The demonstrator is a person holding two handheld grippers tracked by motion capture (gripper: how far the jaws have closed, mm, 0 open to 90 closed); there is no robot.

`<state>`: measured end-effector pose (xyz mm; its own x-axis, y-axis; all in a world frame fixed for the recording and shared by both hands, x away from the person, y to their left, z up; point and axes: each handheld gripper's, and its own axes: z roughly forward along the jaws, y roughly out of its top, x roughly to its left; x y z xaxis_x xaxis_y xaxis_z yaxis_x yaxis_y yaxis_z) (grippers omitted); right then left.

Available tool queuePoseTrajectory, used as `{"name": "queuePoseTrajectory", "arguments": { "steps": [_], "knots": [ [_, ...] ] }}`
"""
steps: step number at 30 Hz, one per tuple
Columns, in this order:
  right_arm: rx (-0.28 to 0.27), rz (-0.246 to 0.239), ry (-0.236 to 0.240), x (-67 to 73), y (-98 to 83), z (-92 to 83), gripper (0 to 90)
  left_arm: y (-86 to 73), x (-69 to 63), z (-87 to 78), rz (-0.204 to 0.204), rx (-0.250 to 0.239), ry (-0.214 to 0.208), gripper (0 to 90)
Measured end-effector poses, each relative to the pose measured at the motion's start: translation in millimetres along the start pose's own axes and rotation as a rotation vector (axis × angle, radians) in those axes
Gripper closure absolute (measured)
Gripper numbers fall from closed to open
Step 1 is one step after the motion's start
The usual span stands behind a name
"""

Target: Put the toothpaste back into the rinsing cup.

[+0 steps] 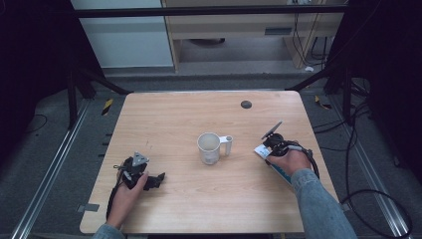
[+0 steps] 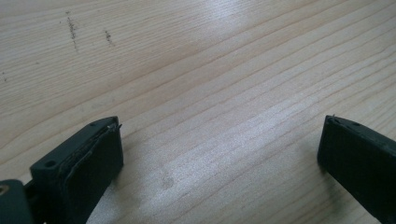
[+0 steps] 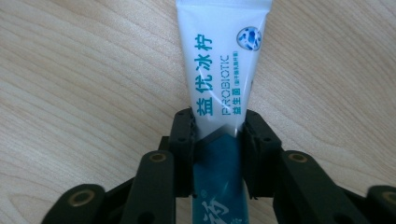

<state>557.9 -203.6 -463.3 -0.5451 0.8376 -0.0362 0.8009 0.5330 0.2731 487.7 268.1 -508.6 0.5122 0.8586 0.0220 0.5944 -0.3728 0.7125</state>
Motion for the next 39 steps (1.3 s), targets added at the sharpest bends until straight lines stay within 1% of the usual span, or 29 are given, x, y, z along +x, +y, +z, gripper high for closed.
{"name": "queuePoseTrajectory", "arguments": {
  "steps": [2,7,9,17,19,27,32,37,38,39],
  "knots": [
    [-0.005,0.012,0.003,-0.7,-0.1,-1.8,73.7,0.0,0.0,0.0,0.0,0.0,0.0,0.0],
    [-0.012,0.02,0.008,-2.0,-0.7,-3.6,76.2,0.0,0.1,0.0,0.0,0.0,0.0,0.0],
    [-0.012,0.023,0.004,-1.9,-0.7,-4.2,77.0,0.0,0.0,0.0,0.0,0.0,0.0,0.0],
    [-0.014,0.025,0.019,-0.6,-0.3,-6.7,78.0,0.0,0.0,0.0,0.0,0.0,0.0,0.0],
    [-0.015,0.021,0.016,-0.1,0.8,-7.6,78.1,0.0,0.0,0.0,0.0,0.0,0.0,0.0],
    [-0.028,0.018,0.018,-0.8,3.9,-17.5,78.3,0.0,0.0,0.0,0.0,0.0,0.0,0.0],
    [-0.064,0.021,0.018,-3.2,4.4,-26.4,78.3,0.0,0.0,0.0,0.0,0.0,0.0,0.0],
    [-0.099,0.04,0.018,-4.8,5.2,-34.8,78.2,0.0,0.0,0.0,0.0,0.0,0.0,0.0],
    [-0.102,0.05,0.021,-4.7,5.4,-37.0,78.3,0.0,0.0,0.0,0.0,0.0,0.0,0.0],
    [-0.116,0.045,0.02,-5.5,5.5,-38.7,78.3,0.0,0.0,0.0,0.0,0.0,0.0,0.0]
  ]
}}
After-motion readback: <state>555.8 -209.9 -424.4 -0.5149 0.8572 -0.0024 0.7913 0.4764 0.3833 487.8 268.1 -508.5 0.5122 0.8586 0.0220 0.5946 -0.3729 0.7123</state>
